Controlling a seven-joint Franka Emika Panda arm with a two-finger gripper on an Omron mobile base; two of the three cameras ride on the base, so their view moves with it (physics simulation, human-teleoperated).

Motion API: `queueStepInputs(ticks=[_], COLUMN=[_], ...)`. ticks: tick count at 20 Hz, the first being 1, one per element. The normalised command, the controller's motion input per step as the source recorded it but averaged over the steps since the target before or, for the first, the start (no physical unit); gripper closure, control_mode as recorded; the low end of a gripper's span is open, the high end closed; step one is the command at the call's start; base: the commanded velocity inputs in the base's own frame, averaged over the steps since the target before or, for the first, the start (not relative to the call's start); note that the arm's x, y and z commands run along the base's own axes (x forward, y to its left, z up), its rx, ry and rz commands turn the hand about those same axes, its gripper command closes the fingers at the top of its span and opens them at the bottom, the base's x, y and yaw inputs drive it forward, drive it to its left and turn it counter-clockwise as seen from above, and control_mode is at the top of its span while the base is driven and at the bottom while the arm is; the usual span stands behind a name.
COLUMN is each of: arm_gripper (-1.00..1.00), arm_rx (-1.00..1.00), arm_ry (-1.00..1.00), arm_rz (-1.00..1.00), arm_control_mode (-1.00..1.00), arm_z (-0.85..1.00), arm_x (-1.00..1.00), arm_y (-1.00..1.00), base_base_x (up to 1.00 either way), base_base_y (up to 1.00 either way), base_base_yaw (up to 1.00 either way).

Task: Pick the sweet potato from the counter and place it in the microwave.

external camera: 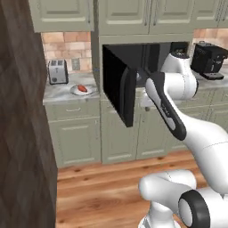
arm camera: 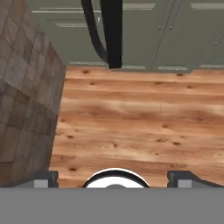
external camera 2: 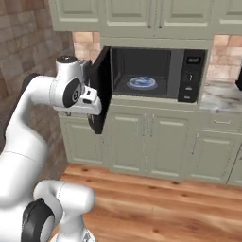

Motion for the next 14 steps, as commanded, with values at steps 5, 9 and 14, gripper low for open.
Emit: queueStepInputs(ticks=[5,9,14], arm_gripper=[-1.0,-1.0,-1.0], arm_rx=[0.0,0.0,0.0], arm_ry=[0.0,0.0,0.0], arm_rz=[0.0,0.0,0.0], arm_control_mode=[1.0,1.0,1.0], arm_z=[0.0,0.0,0.0], arm_x=[0.0,0.0,0.0], arm_y=[0.0,0.0,0.0], base_base_x=[0.3,0.55,0.91], base_base_y=[1.0,0.78,0.34], base_base_yaw=[-0.02,-0.07,-0.02])
